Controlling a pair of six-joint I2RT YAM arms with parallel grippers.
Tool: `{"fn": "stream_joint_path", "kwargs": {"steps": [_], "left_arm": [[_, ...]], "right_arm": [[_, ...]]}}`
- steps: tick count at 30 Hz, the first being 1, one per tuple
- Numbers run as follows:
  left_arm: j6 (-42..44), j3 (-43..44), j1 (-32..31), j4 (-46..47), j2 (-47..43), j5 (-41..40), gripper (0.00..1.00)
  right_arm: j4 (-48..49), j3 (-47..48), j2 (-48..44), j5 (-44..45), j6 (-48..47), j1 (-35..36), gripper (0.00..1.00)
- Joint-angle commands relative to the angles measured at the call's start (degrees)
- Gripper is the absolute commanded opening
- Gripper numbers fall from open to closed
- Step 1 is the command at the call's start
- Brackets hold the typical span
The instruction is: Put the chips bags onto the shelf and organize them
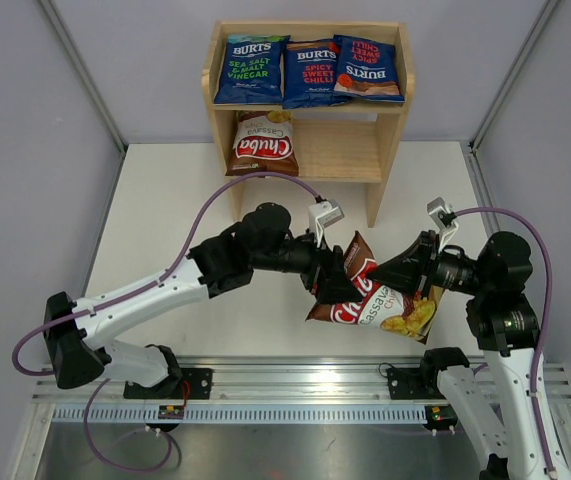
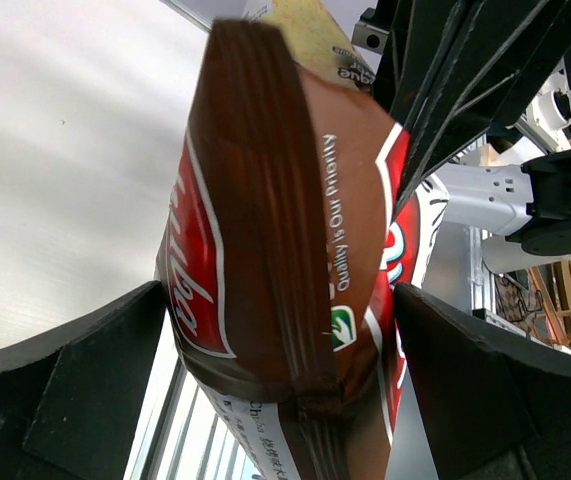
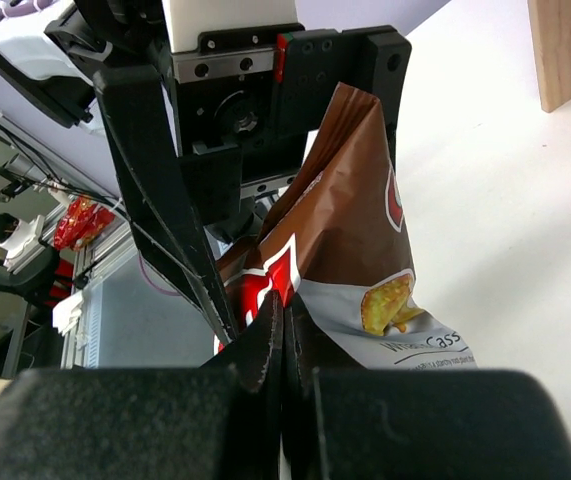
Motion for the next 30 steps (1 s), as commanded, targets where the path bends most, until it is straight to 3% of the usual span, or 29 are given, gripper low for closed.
{"fn": "stream_joint_path", "kwargs": {"steps": [1,3,6,7,8,11,12,15,17,18,21,23,30], "left_arm": [[-0.86,-1.35,-0.74,4.32,-1.35,-0.74,0.99],[-1.03,-1.44,-0.83,4.76,-1.35,-0.74,0.93],[-1.04,-1.27,-0.83,5.02,-1.61,-1.0,0.7],[-0.86,-1.27,-0.83,5.02,-1.61,-1.26,0.68],[-0.86,-1.18,-0.83,5.11,-1.78,-1.35,0.55],[-0.95,-1.35,-0.83,5.81,-1.96,-0.48,0.41],[-1.04,-1.79,-0.74,6.07,-2.22,0.05,0.29],[-1.21,-3.28,-0.83,8.01,-3.36,1.72,0.18],[-1.39,-3.73,-0.83,8.19,-3.98,1.46,0.16],[-1.48,-3.99,-0.83,8.1,-4.16,1.28,0.14],[-2.09,-4.6,-0.83,7.75,-5.3,-0.03,0.11],[-2.62,-5.22,-0.74,8.01,-6.0,-1.61,0.09],[-9.89,-10.22,-0.83,11.26,-10.83,-10.57,0.07]], "right_arm": [[8.88,-0.04,-1.17,1.86,4.34,0.48,0.0],[9.95,-0.22,-1.61,1.6,4.88,0.48,0.0],[9.87,-0.49,-2.14,1.34,4.97,0.48,0.0],[9.78,-0.58,-2.23,1.42,5.05,0.48,0.0],[9.61,-0.66,-2.4,1.25,4.97,0.48,0.0],[7.77,-0.23,-3.19,1.77,3.57,0.57,0.0],[5.93,0.04,-3.37,1.95,2.78,0.48,0.0],[2.93,1.36,-4.33,3.97,-0.04,0.48,0.02],[2.66,1.53,-5.12,4.58,-0.22,0.48,0.18],[2.31,1.62,-5.3,4.94,-0.22,0.48,0.31],[-0.22,2.58,-6.44,9.83,-1.27,0.48,0.82],[-2.08,3.46,-7.32,11.79,-2.41,0.48,0.99],[-16.38,14.08,-9.25,31.95,-6.81,0.48,1.0]]}}
